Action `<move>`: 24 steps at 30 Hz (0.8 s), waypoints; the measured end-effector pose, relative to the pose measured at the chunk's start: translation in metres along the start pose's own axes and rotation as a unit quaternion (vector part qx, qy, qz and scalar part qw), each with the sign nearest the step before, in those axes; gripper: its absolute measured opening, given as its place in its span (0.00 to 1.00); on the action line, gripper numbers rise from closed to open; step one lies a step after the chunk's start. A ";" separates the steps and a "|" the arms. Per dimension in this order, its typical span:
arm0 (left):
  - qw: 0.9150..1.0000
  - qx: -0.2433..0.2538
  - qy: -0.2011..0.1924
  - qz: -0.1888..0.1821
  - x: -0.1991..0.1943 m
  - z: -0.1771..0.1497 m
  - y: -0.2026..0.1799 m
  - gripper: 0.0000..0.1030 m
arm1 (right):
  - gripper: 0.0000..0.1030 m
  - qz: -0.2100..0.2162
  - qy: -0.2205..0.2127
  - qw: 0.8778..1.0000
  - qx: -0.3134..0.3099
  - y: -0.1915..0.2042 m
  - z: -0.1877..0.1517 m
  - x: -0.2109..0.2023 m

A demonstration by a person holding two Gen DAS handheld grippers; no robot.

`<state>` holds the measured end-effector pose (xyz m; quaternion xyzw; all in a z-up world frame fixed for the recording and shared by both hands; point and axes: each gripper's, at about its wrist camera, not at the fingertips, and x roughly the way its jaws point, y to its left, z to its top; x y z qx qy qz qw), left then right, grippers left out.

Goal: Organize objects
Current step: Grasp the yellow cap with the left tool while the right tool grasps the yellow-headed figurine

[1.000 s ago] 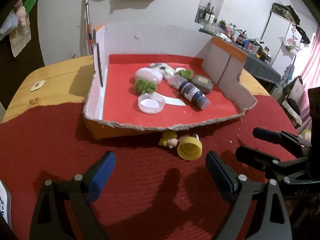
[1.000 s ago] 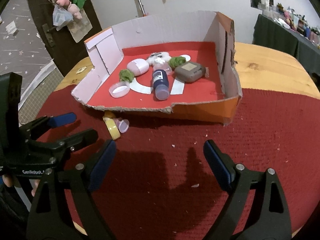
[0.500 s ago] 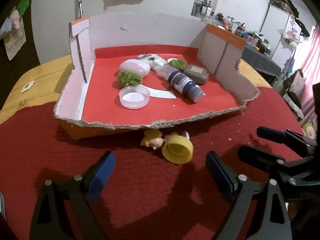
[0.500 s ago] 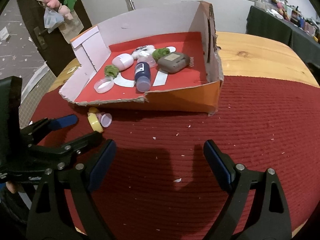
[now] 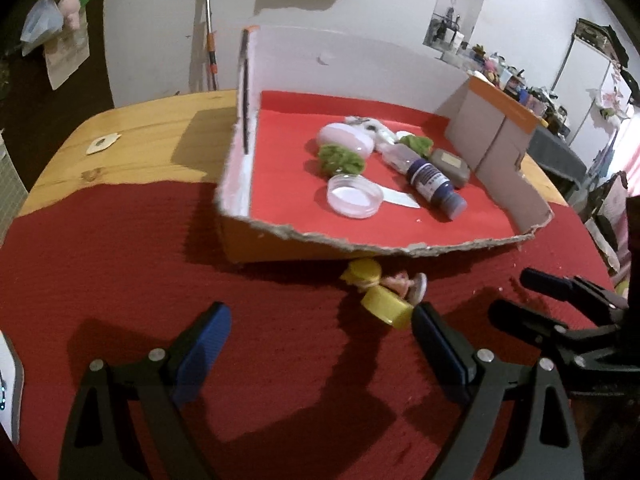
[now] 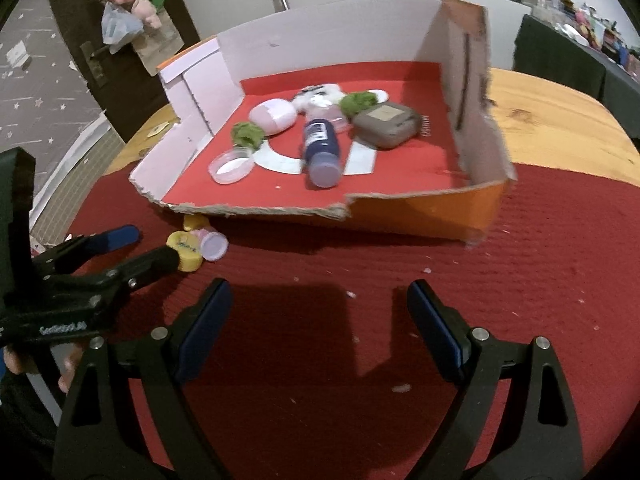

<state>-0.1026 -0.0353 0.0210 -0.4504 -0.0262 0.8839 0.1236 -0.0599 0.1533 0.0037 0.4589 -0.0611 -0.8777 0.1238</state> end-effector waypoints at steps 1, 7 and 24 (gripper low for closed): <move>1.000 0.000 -0.001 0.000 -0.002 -0.001 0.001 0.91 | 0.87 0.002 0.001 1.000 -0.001 0.002 0.001 0.002; 1.000 0.003 0.004 -0.013 -0.003 -0.006 0.002 0.91 | 0.87 0.011 0.002 1.000 -0.016 0.013 0.005 0.009; 0.998 0.032 0.016 -0.045 -0.001 -0.014 -0.008 0.66 | 0.54 0.073 0.019 0.996 -0.050 0.034 0.023 0.024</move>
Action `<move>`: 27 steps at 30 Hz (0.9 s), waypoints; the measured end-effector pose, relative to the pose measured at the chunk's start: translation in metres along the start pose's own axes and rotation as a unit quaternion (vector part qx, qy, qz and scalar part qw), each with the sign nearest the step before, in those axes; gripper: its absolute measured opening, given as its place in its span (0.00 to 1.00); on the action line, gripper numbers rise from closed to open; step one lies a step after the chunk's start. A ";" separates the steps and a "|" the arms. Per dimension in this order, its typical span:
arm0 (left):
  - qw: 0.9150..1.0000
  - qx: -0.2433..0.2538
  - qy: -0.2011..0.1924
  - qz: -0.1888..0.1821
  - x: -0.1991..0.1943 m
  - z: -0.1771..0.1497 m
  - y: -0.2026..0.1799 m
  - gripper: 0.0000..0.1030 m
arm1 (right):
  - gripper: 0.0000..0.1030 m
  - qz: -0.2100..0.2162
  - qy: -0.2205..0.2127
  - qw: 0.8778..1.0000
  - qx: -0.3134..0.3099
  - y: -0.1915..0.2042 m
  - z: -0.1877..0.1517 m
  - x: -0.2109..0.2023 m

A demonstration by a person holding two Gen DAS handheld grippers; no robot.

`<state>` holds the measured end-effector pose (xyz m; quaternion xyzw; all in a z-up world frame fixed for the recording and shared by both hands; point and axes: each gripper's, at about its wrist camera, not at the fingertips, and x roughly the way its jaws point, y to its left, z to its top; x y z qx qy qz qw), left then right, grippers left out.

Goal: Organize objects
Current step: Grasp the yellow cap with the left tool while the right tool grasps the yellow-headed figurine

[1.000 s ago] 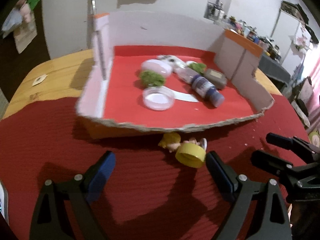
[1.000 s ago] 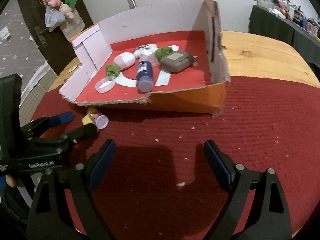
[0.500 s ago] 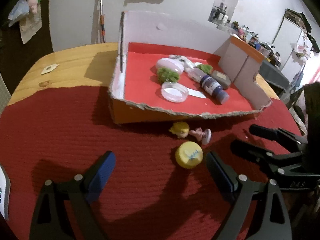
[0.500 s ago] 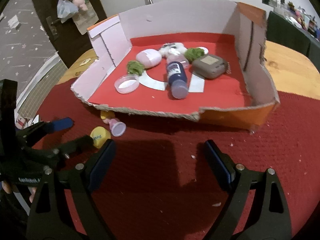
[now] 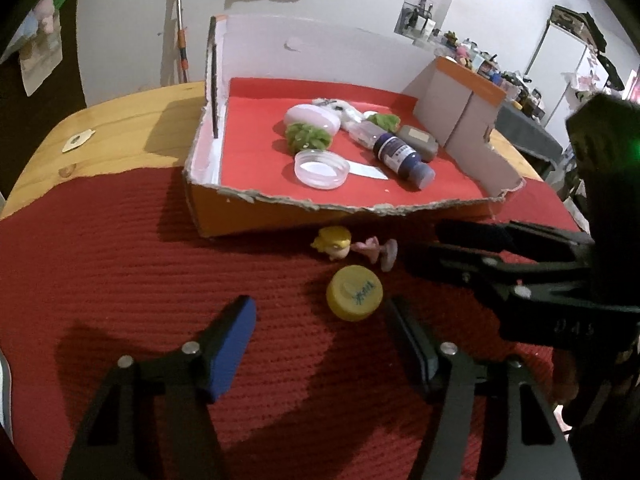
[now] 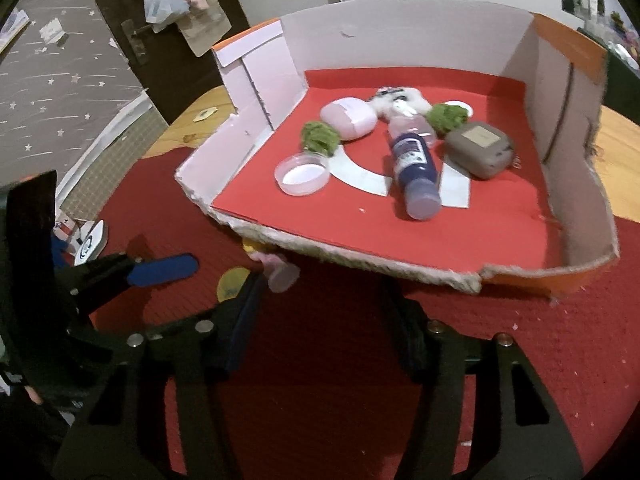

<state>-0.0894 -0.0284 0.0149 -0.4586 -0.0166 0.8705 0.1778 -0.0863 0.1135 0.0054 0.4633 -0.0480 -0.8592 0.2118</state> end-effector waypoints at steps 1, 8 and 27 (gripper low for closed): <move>1.000 0.001 0.000 -0.001 0.000 0.000 0.000 0.66 | 0.54 0.002 0.001 1.000 0.000 0.001 0.001 0.001; 1.000 0.004 -0.001 -0.009 0.001 0.000 -0.003 0.60 | 0.49 0.009 0.015 1.000 -0.015 0.011 0.006 0.015; 1.000 0.024 -0.006 -0.011 0.009 0.004 -0.019 0.55 | 0.18 -0.008 0.019 1.000 0.005 -0.012 -0.010 0.000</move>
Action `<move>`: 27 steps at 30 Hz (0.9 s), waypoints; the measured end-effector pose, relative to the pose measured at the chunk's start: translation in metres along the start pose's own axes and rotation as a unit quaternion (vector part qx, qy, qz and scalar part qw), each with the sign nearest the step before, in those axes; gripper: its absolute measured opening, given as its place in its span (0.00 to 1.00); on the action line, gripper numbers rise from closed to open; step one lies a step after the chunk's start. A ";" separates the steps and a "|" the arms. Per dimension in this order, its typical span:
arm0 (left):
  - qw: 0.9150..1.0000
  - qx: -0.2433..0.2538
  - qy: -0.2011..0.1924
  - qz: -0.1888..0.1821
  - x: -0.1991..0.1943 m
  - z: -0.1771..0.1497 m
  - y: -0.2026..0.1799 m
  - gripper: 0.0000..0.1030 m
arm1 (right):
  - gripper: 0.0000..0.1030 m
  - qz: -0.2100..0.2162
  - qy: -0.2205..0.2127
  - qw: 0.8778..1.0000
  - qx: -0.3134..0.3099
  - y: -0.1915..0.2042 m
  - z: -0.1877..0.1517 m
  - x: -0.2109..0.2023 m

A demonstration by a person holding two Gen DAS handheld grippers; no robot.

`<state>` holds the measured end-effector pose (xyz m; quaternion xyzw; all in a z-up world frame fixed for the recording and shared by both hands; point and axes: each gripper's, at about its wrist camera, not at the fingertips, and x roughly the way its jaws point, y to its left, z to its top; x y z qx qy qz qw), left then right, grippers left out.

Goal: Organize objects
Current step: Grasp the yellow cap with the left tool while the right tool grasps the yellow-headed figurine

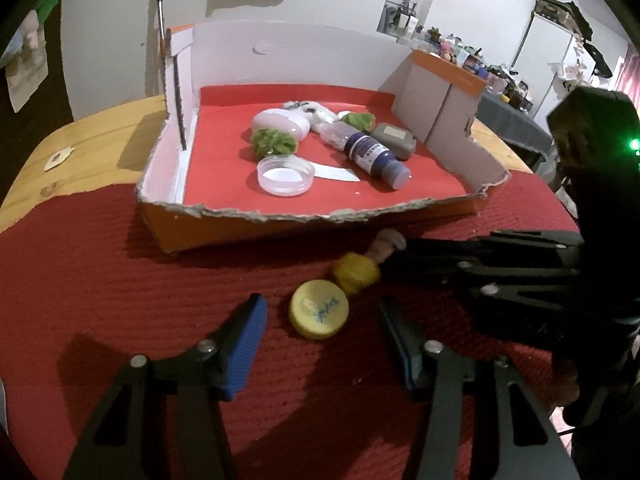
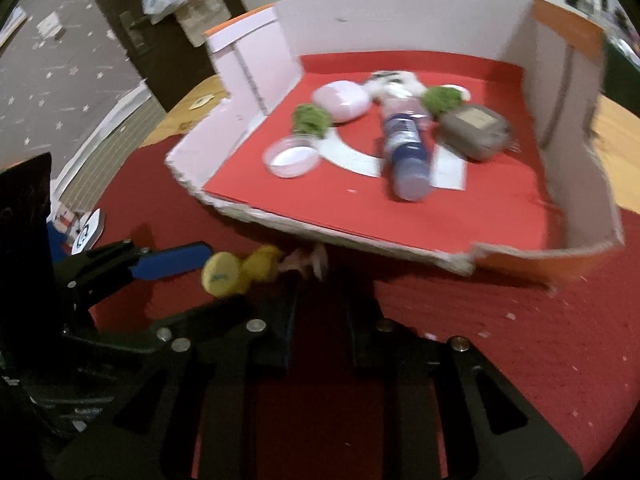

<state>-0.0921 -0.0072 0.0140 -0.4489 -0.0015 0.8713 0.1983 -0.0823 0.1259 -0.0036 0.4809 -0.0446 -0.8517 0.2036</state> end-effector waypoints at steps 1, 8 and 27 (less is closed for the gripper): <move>1.000 0.001 0.000 0.000 0.000 0.000 -0.001 0.55 | 0.18 -0.005 -0.001 1.000 0.006 -0.004 -0.001 -0.002; 1.000 0.001 -0.002 0.009 -0.001 -0.001 0.004 0.46 | 0.27 0.001 0.002 1.000 -0.015 0.008 -0.002 -0.003; 0.999 -0.001 -0.016 0.040 -0.012 -0.014 0.022 0.35 | 0.57 -0.050 -0.013 0.994 -0.097 0.037 0.002 0.015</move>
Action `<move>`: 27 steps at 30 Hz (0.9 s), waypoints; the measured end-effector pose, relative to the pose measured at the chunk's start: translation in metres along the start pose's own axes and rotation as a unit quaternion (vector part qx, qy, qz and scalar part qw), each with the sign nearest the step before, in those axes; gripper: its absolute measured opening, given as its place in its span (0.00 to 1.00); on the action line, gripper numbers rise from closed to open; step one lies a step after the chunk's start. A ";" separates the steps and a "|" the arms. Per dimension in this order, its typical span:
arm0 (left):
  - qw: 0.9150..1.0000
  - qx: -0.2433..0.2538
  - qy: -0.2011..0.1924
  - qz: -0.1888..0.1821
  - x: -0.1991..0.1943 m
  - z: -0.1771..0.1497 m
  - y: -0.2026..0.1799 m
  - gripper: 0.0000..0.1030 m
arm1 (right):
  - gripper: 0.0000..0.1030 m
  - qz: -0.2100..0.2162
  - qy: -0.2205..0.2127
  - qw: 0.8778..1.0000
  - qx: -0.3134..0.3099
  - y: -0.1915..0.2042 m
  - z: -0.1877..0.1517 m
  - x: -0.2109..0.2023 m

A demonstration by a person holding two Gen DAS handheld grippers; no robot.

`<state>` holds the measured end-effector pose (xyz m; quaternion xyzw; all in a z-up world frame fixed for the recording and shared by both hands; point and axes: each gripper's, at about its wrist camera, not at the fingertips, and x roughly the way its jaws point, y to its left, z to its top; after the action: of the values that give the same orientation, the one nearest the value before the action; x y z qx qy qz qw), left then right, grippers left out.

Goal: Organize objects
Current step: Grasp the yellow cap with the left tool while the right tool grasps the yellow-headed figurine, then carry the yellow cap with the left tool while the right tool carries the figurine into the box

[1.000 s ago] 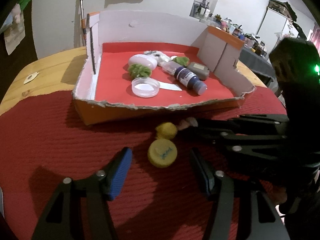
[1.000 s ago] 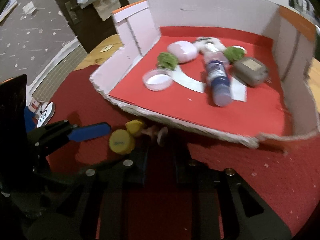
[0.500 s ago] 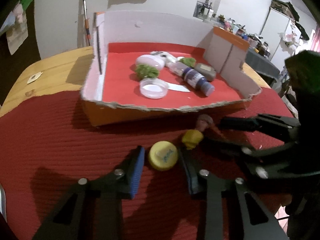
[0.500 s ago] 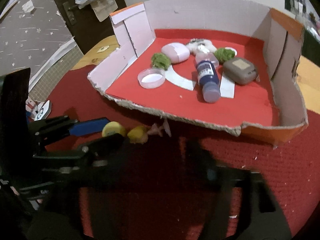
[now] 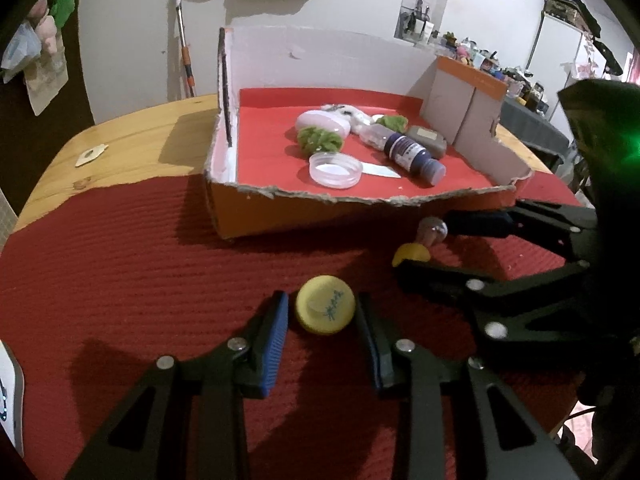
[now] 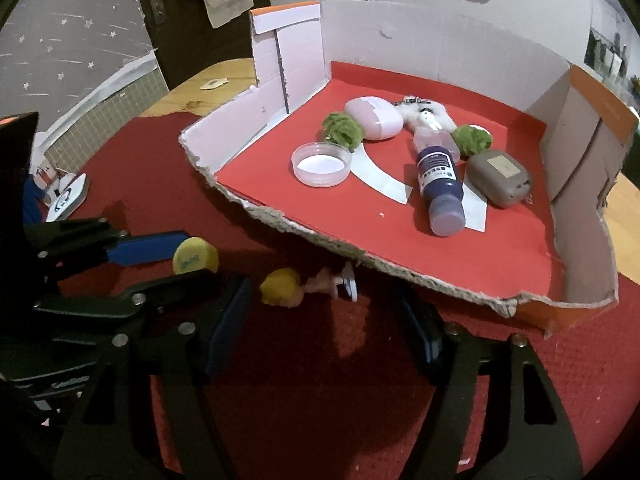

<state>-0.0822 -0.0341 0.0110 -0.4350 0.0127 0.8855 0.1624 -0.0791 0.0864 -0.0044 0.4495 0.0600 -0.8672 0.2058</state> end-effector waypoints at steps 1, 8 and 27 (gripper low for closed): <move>1.000 0.001 0.000 0.002 0.000 0.000 -0.001 0.35 | 0.52 -0.001 0.002 1.000 -0.003 0.001 0.000 0.002; 1.000 -0.001 -0.002 0.003 -0.001 0.000 -0.002 0.33 | 0.46 0.006 -0.006 1.000 -0.001 0.002 -0.003 -0.004; 1.000 -0.004 -0.011 -0.011 -0.008 0.000 -0.015 0.30 | 0.46 0.014 -0.022 0.997 0.079 -0.005 -0.027 -0.041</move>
<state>-0.0731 -0.0223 0.0188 -0.4261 0.0029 0.8883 0.1711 -0.0400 0.1114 0.0126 0.4461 -0.0193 -0.8759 0.1827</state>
